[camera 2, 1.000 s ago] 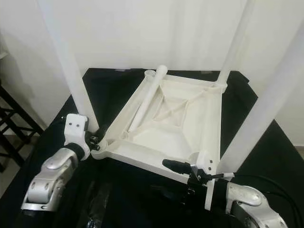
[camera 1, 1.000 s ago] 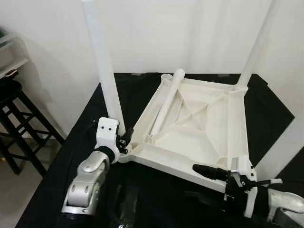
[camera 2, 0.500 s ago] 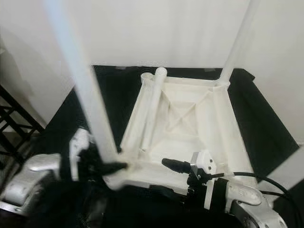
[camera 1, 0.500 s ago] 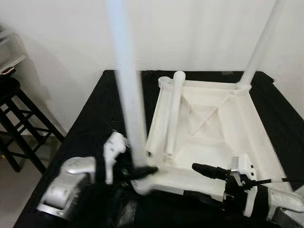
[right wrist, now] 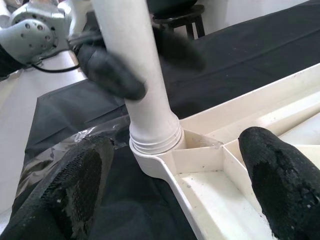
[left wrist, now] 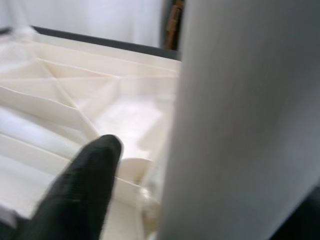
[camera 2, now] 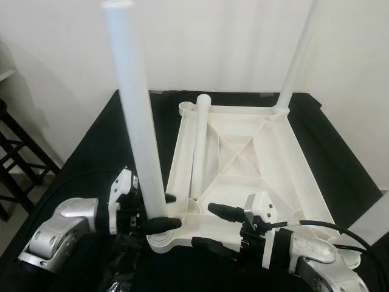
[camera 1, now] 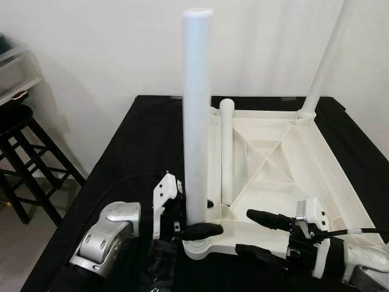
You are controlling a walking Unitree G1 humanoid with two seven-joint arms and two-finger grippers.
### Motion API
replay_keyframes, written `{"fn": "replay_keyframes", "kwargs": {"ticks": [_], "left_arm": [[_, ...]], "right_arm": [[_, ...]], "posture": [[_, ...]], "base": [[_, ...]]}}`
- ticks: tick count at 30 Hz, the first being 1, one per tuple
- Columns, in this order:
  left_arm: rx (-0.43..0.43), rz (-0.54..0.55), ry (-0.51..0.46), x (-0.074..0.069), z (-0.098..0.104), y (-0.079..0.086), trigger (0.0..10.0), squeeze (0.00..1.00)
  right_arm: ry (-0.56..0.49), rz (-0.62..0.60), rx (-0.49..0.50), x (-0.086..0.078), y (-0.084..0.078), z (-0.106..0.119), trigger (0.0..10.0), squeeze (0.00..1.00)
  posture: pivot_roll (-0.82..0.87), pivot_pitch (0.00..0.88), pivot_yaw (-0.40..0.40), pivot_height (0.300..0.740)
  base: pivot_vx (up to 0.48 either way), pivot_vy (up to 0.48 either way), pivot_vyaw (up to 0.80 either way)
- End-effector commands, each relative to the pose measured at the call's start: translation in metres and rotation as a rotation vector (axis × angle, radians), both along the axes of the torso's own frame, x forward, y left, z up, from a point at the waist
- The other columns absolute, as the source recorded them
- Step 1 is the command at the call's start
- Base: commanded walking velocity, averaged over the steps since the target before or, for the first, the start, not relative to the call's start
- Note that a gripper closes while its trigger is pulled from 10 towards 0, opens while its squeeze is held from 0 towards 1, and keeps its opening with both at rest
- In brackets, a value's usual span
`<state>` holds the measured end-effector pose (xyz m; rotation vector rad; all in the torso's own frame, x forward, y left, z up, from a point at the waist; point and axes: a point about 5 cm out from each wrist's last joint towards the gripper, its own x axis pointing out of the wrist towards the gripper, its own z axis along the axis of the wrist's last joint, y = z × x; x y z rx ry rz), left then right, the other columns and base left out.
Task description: Building children table
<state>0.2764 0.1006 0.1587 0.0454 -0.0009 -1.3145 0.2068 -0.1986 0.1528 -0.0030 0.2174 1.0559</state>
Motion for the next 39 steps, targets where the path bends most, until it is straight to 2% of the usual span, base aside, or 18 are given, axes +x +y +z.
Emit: {"fn": "replay_keyframes", "kwargs": {"ticks": [1,2,3,4,6,8,11,13,16,18,19,21,24,27,28,30,31,39], "left_arm": [[-0.019,0.150,-0.022,0.010,0.003,0.009,10.0,1.00],[-0.017,0.221,-0.040,0.013,0.005,0.013,10.0,1.00],[-0.017,0.221,-0.040,0.013,0.005,0.013,10.0,1.00],[-0.012,0.280,-0.055,0.015,0.006,0.017,10.0,0.00],[-0.012,0.280,-0.055,0.015,0.006,0.017,10.0,0.00],[0.020,0.420,-0.071,0.015,0.006,0.025,10.0,0.00],[0.043,0.495,-0.080,0.013,0.006,0.028,10.0,0.00],[0.085,0.610,-0.072,0.004,0.002,0.028,10.0,0.00],[0.097,0.646,-0.064,0.000,0.000,0.027,10.0,0.00],[0.138,0.756,-0.045,-0.002,-0.004,0.025,10.0,0.00],[0.138,0.756,-0.045,-0.002,-0.004,0.025,10.0,0.00],[0.194,0.866,-0.052,0.000,-0.006,0.022,10.0,0.00],[0.242,0.960,-0.082,0.004,-0.007,0.023,10.0,0.00],[0.260,0.988,-0.089,0.004,-0.008,0.025,9.5,0.00],[0.270,1.009,-0.090,0.004,-0.009,0.026,0.4,0.00],[0.276,1.025,-0.088,0.003,-0.009,0.027,0.4,0.00],[0.272,1.043,-0.087,0.003,-0.008,0.028,0.0,0.00],[0.237,1.074,-0.066,0.003,-0.006,0.025,0.0,0.00]], "right_arm": [[0.000,0.001,0.009,-0.001,0.000,0.002,10.0,0.00],[0.000,0.000,0.010,-0.001,0.000,0.002,10.0,0.00],[0.000,0.000,0.010,-0.001,0.000,0.002,10.0,0.00],[0.001,0.000,0.010,-0.001,0.000,0.002,10.0,0.00],[0.001,0.000,0.010,-0.001,0.000,0.002,10.0,0.00],[0.002,0.000,0.010,-0.001,0.000,0.002,10.0,0.00],[0.003,0.000,0.010,-0.001,0.000,0.002,10.0,0.00],[0.006,0.000,0.009,-0.001,-0.001,0.002,10.0,0.00],[0.007,0.000,0.009,-0.001,-0.001,0.002,10.0,0.00],[0.009,0.001,0.008,0.000,-0.001,0.001,10.0,0.00],[0.009,0.001,0.008,0.000,-0.001,0.001,10.0,0.00],[0.010,0.002,0.008,0.000,-0.001,0.001,10.0,0.00],[0.010,0.001,0.009,0.000,0.000,0.001,10.0,0.00],[0.010,0.001,0.010,0.000,0.000,0.000,10.0,0.00],[0.009,0.000,0.010,0.000,0.000,0.000,10.0,0.00],[0.008,-0.001,0.010,0.000,0.000,0.000,10.0,0.00],[0.007,-0.002,0.010,0.000,0.000,0.000,10.0,0.00],[0.013,0.001,0.009,-0.001,-0.001,0.000,10.0,0.00]], "posture": [[-0.07,0.052,0.016,0.740],[-0.07,0.053,0.016,0.740],[-0.07,0.053,0.016,0.740],[-0.06,0.053,0.017,0.740],[-0.06,0.053,0.017,0.740],[-0.06,0.055,0.015,0.740],[-0.06,0.055,0.015,0.740],[-0.05,0.053,0.015,0.740],[-0.05,0.053,0.015,0.740],[-0.05,0.050,0.015,0.740],[-0.05,0.050,0.015,0.740],[-0.05,0.047,0.015,0.740],[-0.05,0.040,0.021,0.740],[-0.05,0.040,0.025,0.740],[-0.05,0.040,0.025,0.740],[-0.05,0.037,0.025,0.740],[-0.05,0.037,0.025,0.740],[-0.05,0.034,0.022,0.740]], "base": [[0.000,0.000,0.00],[0.000,0.000,0.00],[0.000,0.000,0.00],[0.000,0.000,0.00],[0.000,0.000,0.00],[0.000,0.000,0.00],[0.000,0.000,0.00],[0.000,0.000,0.00],[0.000,0.000,0.00],[0.000,0.000,0.00],[0.000,0.000,0.00],[0.000,0.000,0.00],[0.000,0.000,0.00],[0.000,0.000,0.00],[0.000,0.000,0.00],[0.000,0.000,0.00],[0.000,0.000,0.00],[0.000,0.000,0.00]]}}
